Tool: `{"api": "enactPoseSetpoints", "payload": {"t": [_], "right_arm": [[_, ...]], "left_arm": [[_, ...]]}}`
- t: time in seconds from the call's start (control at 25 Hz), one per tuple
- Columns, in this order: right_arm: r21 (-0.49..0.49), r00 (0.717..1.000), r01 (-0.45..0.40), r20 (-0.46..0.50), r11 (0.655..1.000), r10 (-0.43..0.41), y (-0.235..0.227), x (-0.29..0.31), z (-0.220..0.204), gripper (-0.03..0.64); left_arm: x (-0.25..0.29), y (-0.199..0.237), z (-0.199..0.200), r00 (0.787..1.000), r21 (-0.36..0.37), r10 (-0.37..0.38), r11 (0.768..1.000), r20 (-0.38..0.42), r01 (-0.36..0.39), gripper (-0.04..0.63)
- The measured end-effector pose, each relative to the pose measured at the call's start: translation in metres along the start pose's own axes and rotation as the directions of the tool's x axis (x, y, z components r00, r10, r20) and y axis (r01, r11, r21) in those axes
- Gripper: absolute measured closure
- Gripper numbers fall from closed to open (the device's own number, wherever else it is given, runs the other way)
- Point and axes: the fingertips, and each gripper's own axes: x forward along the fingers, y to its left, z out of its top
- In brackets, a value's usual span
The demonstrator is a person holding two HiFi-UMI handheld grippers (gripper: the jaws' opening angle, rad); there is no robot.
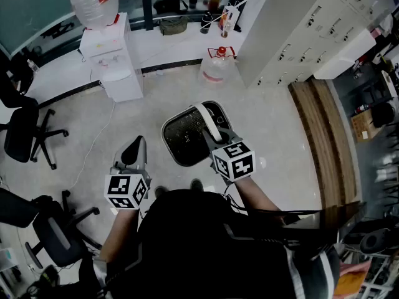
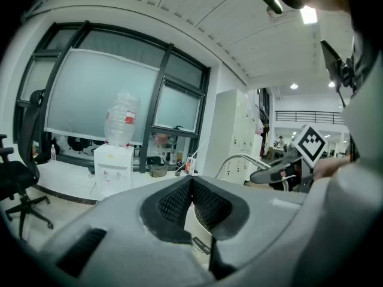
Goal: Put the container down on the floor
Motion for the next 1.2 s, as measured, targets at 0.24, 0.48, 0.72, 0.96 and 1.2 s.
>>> {"api": "enactPoseSetpoints", "payload": {"t": [0.24,0.48,0.72,0.96,1.2], "right_arm": [[-0.015,1.0,-0.009,0.001,1.0,0.009,-0.003,0.001,0.002,0.611],[-0.014,1.0,-0.022,-0.003,1.0,0.022,0.0,0.006,0.006,0.611],[-0.011,0.999,-0.035,0.003,0.999,0.035,0.009,0.02,0.015,0.611],[-0.03,0.999,-0.044,0.01,0.999,0.044,0.028,0.035,0.029,0.611],[-0.061,0.998,-0.06,0.008,0.996,0.06,0.058,0.058,0.05,0.611]], "left_arm": [[0.001,0.0,-0.001,1.0,-0.033,-0.001,0.999,0.004,0.001,0.588],[0.0,0.004,0.002,1.0,-0.038,0.014,0.999,0.004,-0.014,0.588],[-0.008,0.023,-0.001,0.999,-0.041,0.035,0.999,0.008,-0.034,0.588],[-0.022,0.053,-0.001,0.998,-0.047,0.057,0.997,0.021,-0.056,0.589],[-0.037,0.09,0.0,0.997,-0.07,0.078,0.995,0.024,-0.076,0.588]]}}
